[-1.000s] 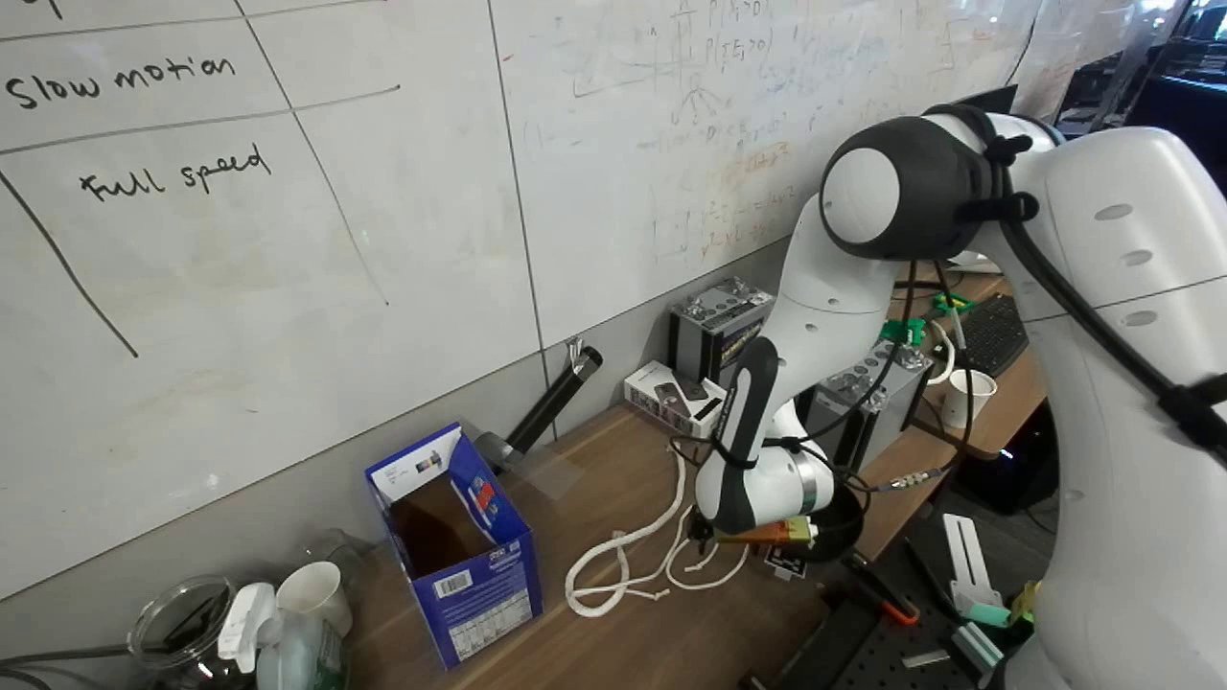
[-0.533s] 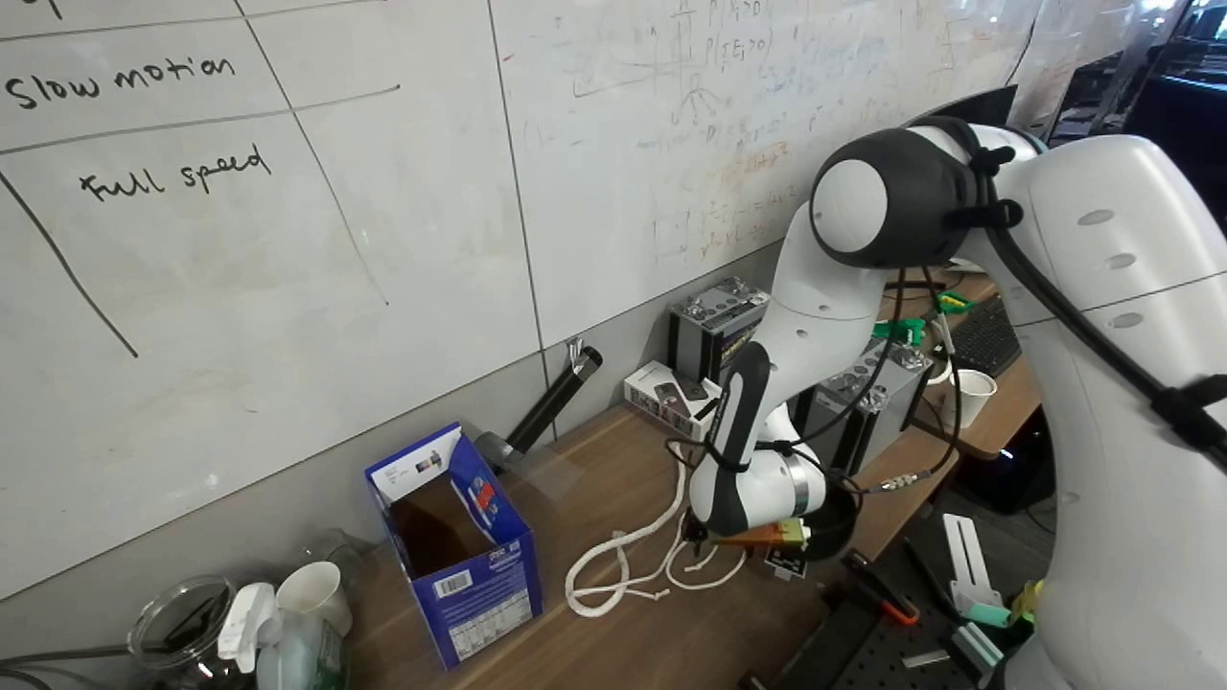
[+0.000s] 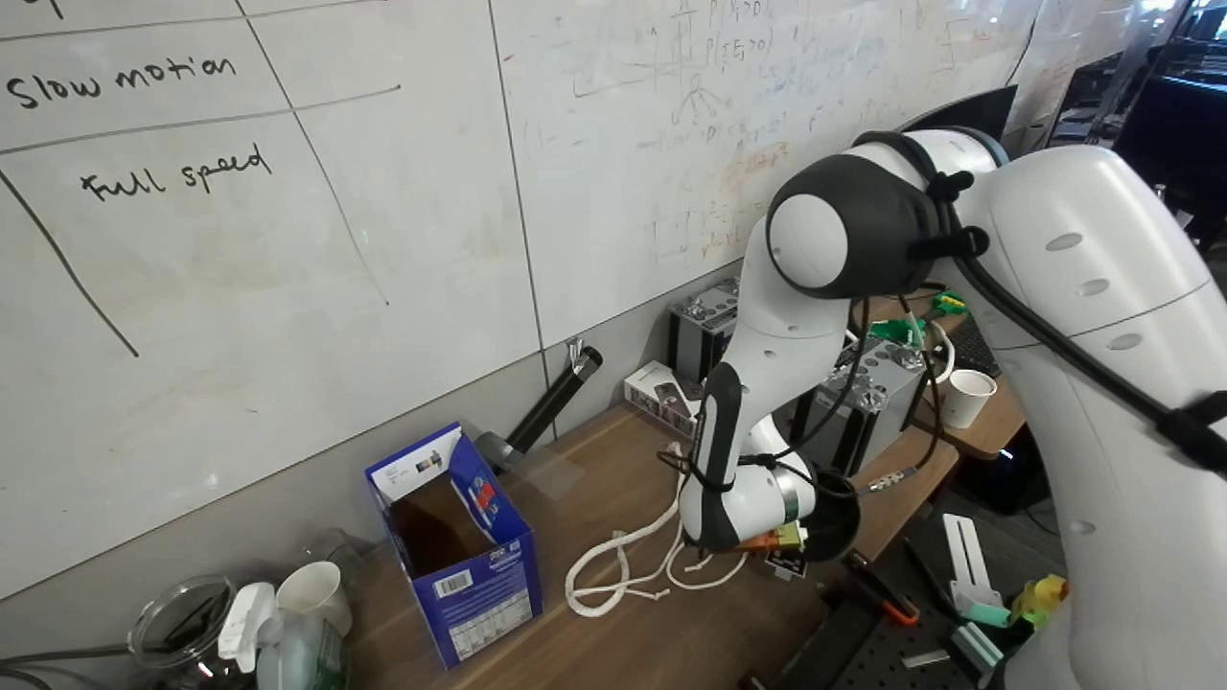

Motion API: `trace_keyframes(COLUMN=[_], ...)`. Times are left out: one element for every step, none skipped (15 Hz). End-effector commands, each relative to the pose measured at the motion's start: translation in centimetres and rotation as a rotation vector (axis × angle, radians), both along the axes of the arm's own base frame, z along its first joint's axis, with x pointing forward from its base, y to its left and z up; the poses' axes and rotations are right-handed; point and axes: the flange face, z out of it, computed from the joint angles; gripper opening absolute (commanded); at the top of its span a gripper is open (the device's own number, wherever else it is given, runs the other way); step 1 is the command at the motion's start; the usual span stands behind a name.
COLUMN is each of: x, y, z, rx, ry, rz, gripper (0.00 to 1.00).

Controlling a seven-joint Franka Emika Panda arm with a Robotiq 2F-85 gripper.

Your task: Put the white ropes in the carton box

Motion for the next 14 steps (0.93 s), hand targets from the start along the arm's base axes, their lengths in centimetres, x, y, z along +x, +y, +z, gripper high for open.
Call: trace_keyframes(x=[0.0,-0.1,-0.1,-0.1,-0.1,-0.1,-0.1,0.0,0.1,0.3,0.5,0.7,0.9,1.0], y=[-0.6,-0.6,-0.5,-0.5,-0.4,-0.3,-0.3,-0.2,-0.1,-0.1,0.0,0.0,0.0,0.0], z=[-0.7,-0.9,-1.1,-1.3,-1.4,-1.6,-1.7,-2.0,-2.1,-2.1,-2.0,-1.9,-2.0,-2.1], rx=[-0.053,-0.054,-0.054,-0.054,-0.052,-0.049,-0.043,-0.027,-0.019,-0.003,0.014,0.034,0.045,0.060], ry=[0.026,0.035,0.044,0.054,0.061,0.069,0.076,0.084,0.088,0.086,0.083,0.073,0.063,0.054], rz=[-0.004,-0.002,0.001,0.003,0.005,0.007,0.008,0.010,0.009,0.007,0.004,-0.003,-0.010,-0.019], gripper=[1.00,1.00,1.00,1.00,1.00,1.00,1.00,1.00,1.00,1.00,1.00,1.00,1.00,1.00])
